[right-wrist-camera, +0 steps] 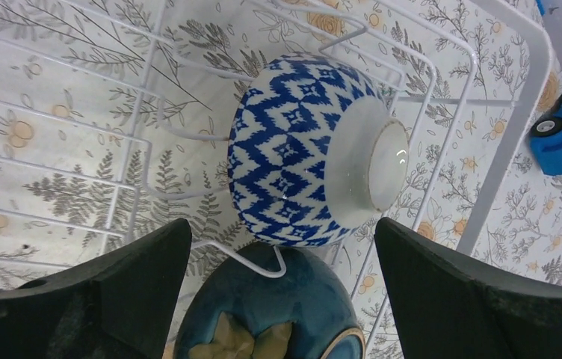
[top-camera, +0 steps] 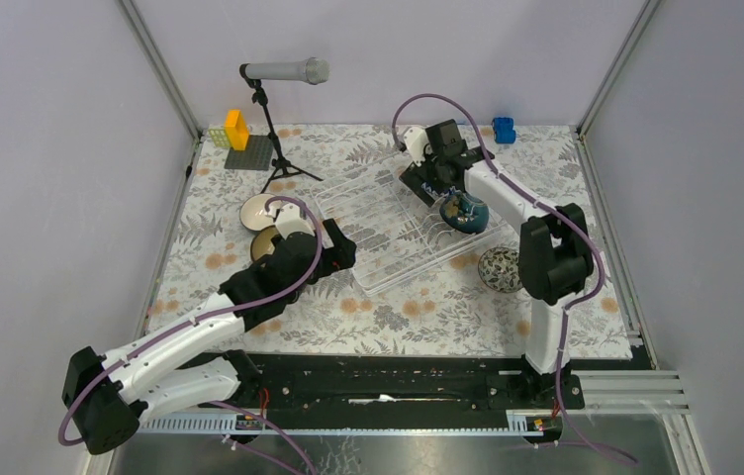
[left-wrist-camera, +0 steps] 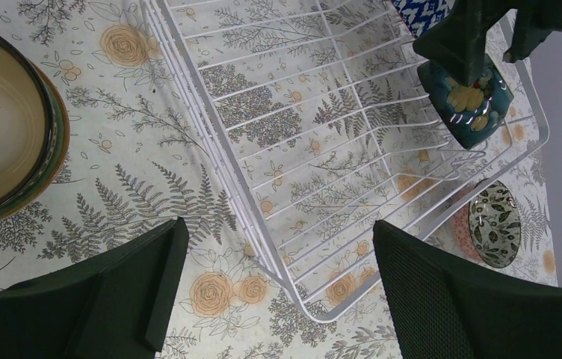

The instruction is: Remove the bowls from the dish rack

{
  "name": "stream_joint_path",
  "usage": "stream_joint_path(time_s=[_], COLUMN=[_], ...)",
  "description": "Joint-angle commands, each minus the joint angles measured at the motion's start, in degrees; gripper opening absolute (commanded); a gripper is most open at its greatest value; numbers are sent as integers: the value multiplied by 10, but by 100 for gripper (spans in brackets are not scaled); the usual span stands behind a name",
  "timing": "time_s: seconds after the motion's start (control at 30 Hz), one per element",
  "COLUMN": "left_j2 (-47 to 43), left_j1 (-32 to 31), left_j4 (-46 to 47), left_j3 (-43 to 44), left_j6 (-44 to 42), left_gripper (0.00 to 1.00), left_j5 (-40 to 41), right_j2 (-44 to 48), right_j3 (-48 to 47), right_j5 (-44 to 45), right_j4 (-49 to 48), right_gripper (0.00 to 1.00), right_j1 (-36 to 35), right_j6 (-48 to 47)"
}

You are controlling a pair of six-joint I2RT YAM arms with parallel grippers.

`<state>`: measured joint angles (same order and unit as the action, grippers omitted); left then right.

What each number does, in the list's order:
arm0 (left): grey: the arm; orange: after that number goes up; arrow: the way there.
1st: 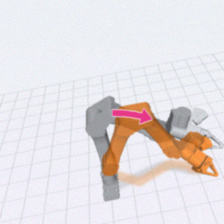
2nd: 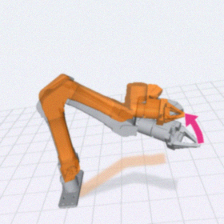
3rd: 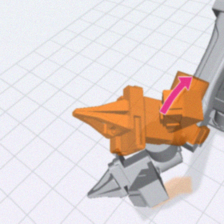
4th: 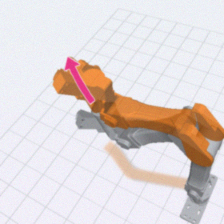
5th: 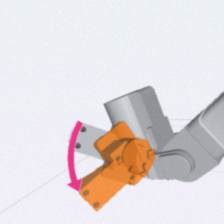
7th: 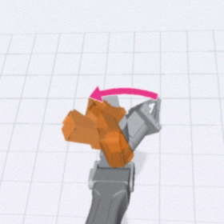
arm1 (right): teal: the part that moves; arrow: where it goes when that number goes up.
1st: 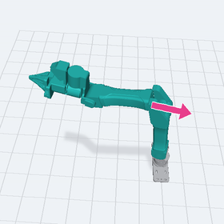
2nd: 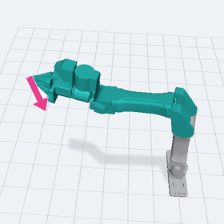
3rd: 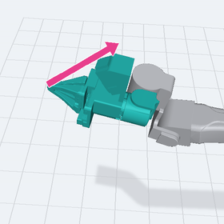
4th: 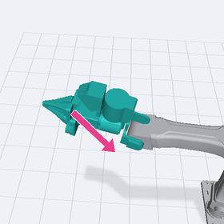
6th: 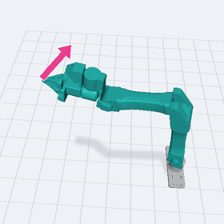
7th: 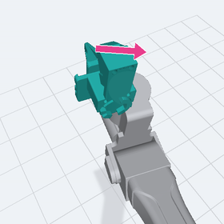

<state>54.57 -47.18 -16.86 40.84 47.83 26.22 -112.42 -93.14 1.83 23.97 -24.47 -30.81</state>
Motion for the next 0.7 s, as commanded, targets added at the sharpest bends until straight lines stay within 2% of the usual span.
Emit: stream_joint_path(time_s=[0.0,0.27,0.4,0.6,0.67], left_j2=[-9,0,1,5,11], left_j1=[2,3,2,3,3], left_j4=[7,4,3,7,7], left_j3=[19,21,23,21,20], left_j6=[-7,-6,-6,-9,-9], left_gripper=[99,99,99,99,99], left_j5=[17,19,22,29,31], right_j2=[-24,-55,-68,-90,-94], right_j3=[-42,-49,-57,-86,-103], right_j5=[50,94,87,68,55], right_j4=[22,-8,-14,12,33], right_gripper=[100,99,99,89,83], right_j1=[-8,-8,-10,-17,-17], right_j6=[-44,-69,-78,-91,-93])
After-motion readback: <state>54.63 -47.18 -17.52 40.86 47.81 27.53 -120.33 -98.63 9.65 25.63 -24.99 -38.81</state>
